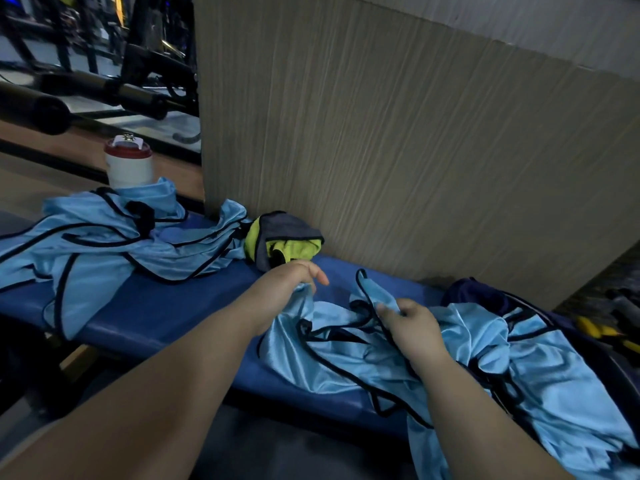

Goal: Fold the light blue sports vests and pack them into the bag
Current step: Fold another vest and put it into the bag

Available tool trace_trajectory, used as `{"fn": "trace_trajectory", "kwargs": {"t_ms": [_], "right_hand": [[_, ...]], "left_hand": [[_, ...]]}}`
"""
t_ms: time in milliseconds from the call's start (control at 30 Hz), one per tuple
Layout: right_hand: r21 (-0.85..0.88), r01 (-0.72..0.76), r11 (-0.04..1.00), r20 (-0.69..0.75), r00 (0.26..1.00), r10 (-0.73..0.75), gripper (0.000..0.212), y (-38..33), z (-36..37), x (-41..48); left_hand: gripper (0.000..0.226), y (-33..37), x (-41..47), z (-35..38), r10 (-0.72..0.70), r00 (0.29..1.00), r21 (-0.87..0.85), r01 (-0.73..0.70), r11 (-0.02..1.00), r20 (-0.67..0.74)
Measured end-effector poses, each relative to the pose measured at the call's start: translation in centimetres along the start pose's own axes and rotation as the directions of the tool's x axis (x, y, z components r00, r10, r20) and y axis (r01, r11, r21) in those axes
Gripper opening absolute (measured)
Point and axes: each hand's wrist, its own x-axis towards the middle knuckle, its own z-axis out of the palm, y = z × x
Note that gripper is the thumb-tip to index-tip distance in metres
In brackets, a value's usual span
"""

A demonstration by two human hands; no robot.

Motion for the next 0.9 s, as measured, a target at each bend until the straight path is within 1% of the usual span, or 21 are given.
{"fn": "trace_trajectory", "kwargs": {"t_ms": [33, 67, 133, 167, 200, 233, 300, 367, 433, 467, 500, 533, 567, 633, 667, 700, 733, 767, 800, 833, 900], "right_hand": [[0.135, -0.003, 0.991, 0.012, 1.0, 0.001, 0.038, -0.4, 0.1, -0.3], [0.278, -0.017, 0.96, 0.034, 0.999, 0.007, 0.038, -1.0, 0.2, -0.7], [0.516, -0.071, 0.854, 0.111, 0.994, 0.015, 0.035, -2.2, 0.4, -1.6], [0.579, -0.096, 0.81, 0.156, 0.988, 0.005, 0.036, -2.6, 0.5, -2.0], [0.605, -0.116, 0.788, 0.206, 0.978, -0.015, 0.039, -2.9, 0.7, -2.3], [0.602, -0.13, 0.788, 0.255, 0.966, -0.035, 0.043, -2.9, 0.8, -2.4], [0.559, -0.137, 0.818, 0.329, 0.942, -0.067, 0.046, -2.8, 1.3, -2.8], [0.482, -0.118, 0.868, 0.338, 0.939, -0.06, 0.044, -2.8, 1.5, -3.1], [0.381, -0.077, 0.921, 0.303, 0.952, -0.046, 0.031, -2.9, 1.5, -3.3], [0.319, -0.04, 0.947, 0.256, 0.966, -0.045, 0.024, -3.0, 1.6, -3.3], [0.248, 0.007, 0.969, 0.193, 0.98, -0.057, 0.021, -3.0, 1.6, -3.3], [0.196, 0.066, 0.978, 0.131, 0.987, -0.092, 0.024, -3.0, 1.7, -3.4], [0.157, 0.124, 0.98, 0.081, 0.987, -0.138, 0.029, -2.9, 1.8, -3.5], [0.093, 0.266, 0.96, 0.004, 0.964, -0.267, 0.032, -2.6, 1.7, -3.6], [0.064, 0.326, 0.943, -0.007, 0.945, -0.326, 0.028, -2.4, 1.7, -3.6], [0.063, 0.353, 0.933, 0.008, 0.935, -0.354, 0.022, -2.5, 1.7, -3.7], [0.104, 0.34, 0.935, 0.047, 0.937, -0.346, 0.016, -2.7, 1.7, -3.9], [0.135, 0.312, 0.94, 0.087, 0.942, -0.325, 0.018, -2.9, 1.8, -4.0], [0.156, 0.285, 0.946, 0.113, 0.946, -0.303, 0.026, -2.9, 2.0, -3.9], [0.128, 0.272, 0.954, 0.127, 0.949, -0.288, 0.031, -2.9, 2.1, -3.8], [0.058, 0.287, 0.956, 0.114, 0.95, -0.292, 0.03, -2.8, 2.2, -3.5]], "left_hand": [[0.026, 0.0, -0.1, 0.2, 0.008, 1.0, 0.03, -0.009, 1.0, 0.02], [0.026, -0.1, -0.2, 0.4, 0.024, 0.999, 0.076, -0.026, 0.997, 0.03], [0.028, -0.6, -0.2, 0.8, 0.055, 0.998, 0.173, -0.059, 0.983, 0.026], [0.026, -0.9, -0.1, 1.0, 0.045, 0.998, 0.203, -0.051, 0.978, 0.034], [0.024, -1.0, -0.2, 1.4, 0.025, 0.998, 0.215, -0.037, 0.976, 0.06], [0.023, -1.1, -0.2, 1.8, 0.006, 0.996, 0.202, -0.024, 0.979, 0.088], [0.019, -1.0, -0.4, 2.6, -0.014, 0.994, 0.085, 0.004, 0.996, 0.113], [0.017, -0.9, -0.4, 3.0, -0.022, 0.994, -0.015, 0.024, 1.0, 0.103], [0.018, -1.1, -0.3, 3.1, -0.017, 0.995, -0.058, 0.023, 0.998, 0.103], [0.024, -1.1, -0.3, 3.1, -0.009, 0.995, -0.061, 0.016, 0.998, 0.102], [0.031, -0.9, -0.3, 3.0, -0.004, 0.995, -0.062, 0.01, 0.998, 0.098], [0.037, -0.9, -0.3, 2.9, 0.003, 0.996, -0.055, 0.002, 0.998, 0.088], [0.039, -0.9, -0.3, 2.9, 0.002, 0.998, -0.04, 0.001, 0.999, 0.067], [0.03, -1.0, -0.1, 3.0, -0.006, 1.0, -0.01, 0.006, 1.0, 0.014], [0.026, -1.0, -0.1, 3.1, -0.007, 1.0, -0.008, 0.007, 1.0, -0.015], [0.025, -0.9, -0.1, 3.2, -0.009, 0.999, -0.008, 0.009, 1.0, -0.039], [0.025, -0.9, -0.1, 3.3, -0.002, 0.998, -0.004, 0.002, 1.0, -0.061], [0.024, -0.7, -0.1, 3.3, 0.009, 0.996, 0.007, -0.009, 1.0, -0.087], [0.023, -0.6, -0.1, 3.3, 0.022, 0.994, 0.019, -0.02, 1.0, -0.111], [0.022, -0.5, -0.2, 3.1, 0.035, 0.991, 0.033, -0.031, 0.999, -0.133], [0.023, -0.4, -0.1, 2.9, 0.066, 0.987, 0.058, -0.058, 0.997, -0.15]]}}
